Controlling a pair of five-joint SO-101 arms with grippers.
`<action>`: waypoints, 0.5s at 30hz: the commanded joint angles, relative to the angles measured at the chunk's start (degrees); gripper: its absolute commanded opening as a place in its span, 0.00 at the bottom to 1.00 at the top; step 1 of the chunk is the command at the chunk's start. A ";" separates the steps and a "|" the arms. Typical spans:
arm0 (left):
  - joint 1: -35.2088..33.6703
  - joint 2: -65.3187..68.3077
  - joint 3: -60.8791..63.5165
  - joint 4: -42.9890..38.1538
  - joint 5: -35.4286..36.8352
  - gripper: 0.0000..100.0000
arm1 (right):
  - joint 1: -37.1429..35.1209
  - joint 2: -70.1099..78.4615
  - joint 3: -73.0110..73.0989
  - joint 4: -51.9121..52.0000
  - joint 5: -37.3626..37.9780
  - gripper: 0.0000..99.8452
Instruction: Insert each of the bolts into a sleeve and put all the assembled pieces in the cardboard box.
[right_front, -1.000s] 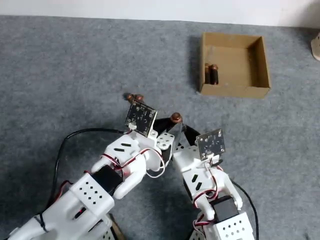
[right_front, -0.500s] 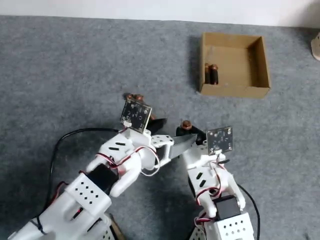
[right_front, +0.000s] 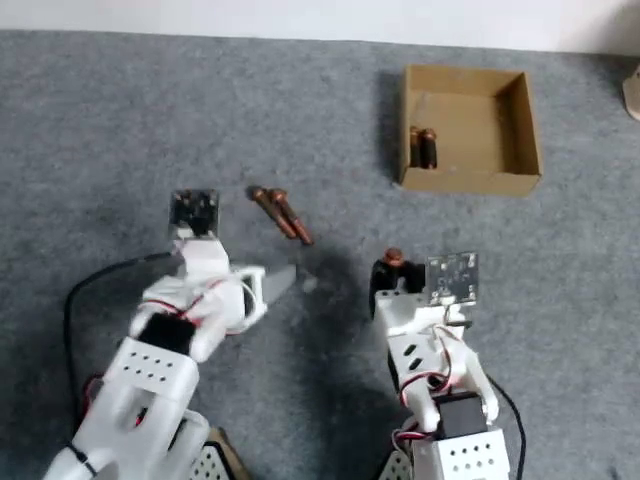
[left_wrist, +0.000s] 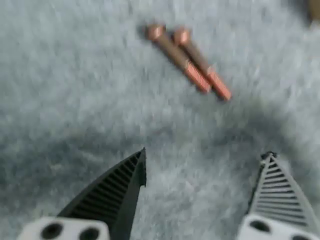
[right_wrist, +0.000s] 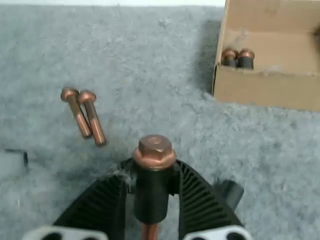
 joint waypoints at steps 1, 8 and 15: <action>-0.92 -0.66 1.45 -5.19 -0.35 0.33 | 0.75 0.66 -2.07 0.22 1.41 0.00; -0.92 -0.66 6.02 -13.63 -0.35 0.33 | 4.79 16.66 -11.56 -2.15 4.31 0.00; -0.92 -0.57 6.02 -13.54 -0.35 0.33 | 9.19 39.52 -27.12 -7.08 4.48 0.00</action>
